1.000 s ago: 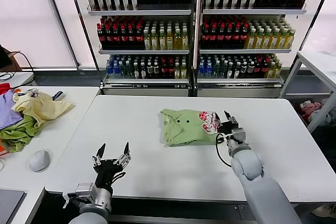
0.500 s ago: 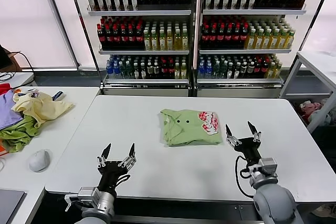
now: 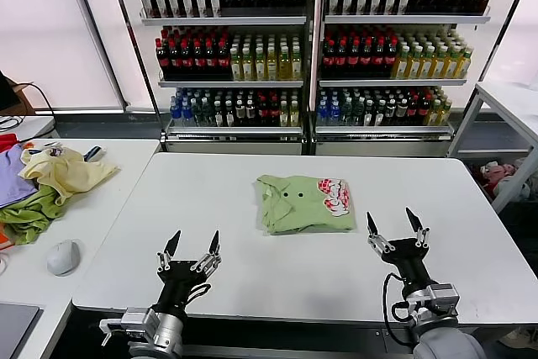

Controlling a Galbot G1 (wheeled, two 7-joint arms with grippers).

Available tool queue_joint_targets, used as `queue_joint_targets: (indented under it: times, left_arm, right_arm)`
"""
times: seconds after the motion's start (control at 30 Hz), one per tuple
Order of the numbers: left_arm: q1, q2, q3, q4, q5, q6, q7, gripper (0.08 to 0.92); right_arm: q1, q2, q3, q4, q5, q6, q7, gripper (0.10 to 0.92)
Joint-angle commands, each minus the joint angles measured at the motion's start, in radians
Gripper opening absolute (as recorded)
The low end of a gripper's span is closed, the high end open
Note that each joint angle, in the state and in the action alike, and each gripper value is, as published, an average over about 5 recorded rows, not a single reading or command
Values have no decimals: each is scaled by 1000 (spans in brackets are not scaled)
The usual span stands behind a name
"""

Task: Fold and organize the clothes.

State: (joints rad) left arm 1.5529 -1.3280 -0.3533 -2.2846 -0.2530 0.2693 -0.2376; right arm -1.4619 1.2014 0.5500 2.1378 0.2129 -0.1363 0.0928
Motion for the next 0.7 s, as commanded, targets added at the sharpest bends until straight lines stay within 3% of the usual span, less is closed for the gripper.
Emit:
queue_joint_targets:
  times: [0.03,0.43,0.7]
  left_arm:
    - [13,-5,-1,-13,7,-3,8,823]
    - [14,-4,-3,-18,9,-3,13,823]
    - [11,-3,-3,-17,8,-2,18,823]
  right_arm:
    - [-60,3,14,63,-14,-12,-10,823]
    - [-48,26,-7,37,-28,13,1,823]
    - [-50,37,-21,33,-116,60,41,823]
